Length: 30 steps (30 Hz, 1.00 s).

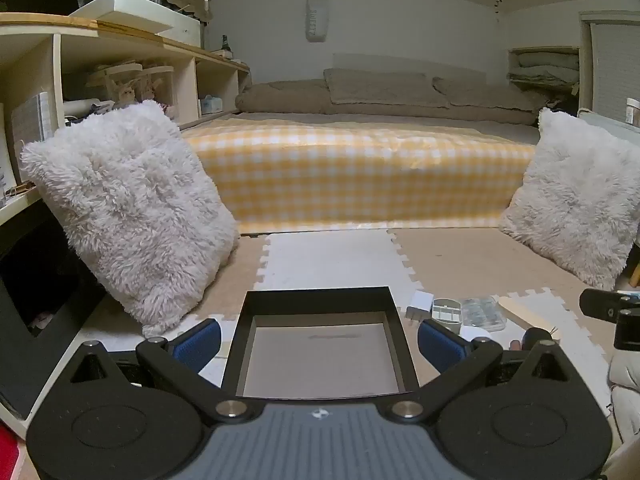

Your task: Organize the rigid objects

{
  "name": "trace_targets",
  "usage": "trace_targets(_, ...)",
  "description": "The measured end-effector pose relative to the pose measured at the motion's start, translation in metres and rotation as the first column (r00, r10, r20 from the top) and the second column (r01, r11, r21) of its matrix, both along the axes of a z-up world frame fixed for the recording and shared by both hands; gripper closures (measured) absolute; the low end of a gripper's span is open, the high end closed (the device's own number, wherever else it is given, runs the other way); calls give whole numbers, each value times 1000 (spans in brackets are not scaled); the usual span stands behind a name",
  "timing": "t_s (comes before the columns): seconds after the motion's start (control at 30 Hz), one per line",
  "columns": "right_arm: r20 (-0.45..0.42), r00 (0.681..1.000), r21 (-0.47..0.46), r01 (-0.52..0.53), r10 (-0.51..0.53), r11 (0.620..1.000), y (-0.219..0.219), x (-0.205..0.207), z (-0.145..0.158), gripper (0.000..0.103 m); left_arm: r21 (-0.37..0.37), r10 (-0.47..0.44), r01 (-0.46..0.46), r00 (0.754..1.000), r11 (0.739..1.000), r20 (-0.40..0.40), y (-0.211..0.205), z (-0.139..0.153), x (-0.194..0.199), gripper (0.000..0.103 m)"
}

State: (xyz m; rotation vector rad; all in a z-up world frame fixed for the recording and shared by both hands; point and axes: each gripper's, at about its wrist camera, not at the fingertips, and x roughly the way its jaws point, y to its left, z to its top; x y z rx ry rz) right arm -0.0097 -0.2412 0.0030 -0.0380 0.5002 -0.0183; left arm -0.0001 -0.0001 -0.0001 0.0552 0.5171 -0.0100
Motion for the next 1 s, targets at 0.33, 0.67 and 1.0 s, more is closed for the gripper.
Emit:
trace_targets(0.33,-1,1000,-1,0,0,1000,0,0,1,0,0,1,-1,1000,1000,-2,0,0,0,0)
trace_targets(0.67,-1,1000,-2,0,0,1000,0,0,0,0,-1,0,0,1000,1000,-3,0,0,0,0)
trace_targets(1.0,-2,1000,-3,0,0,1000,1,-1,0,0,-2,1,-1,1000,1000,-3,0,0,0,0)
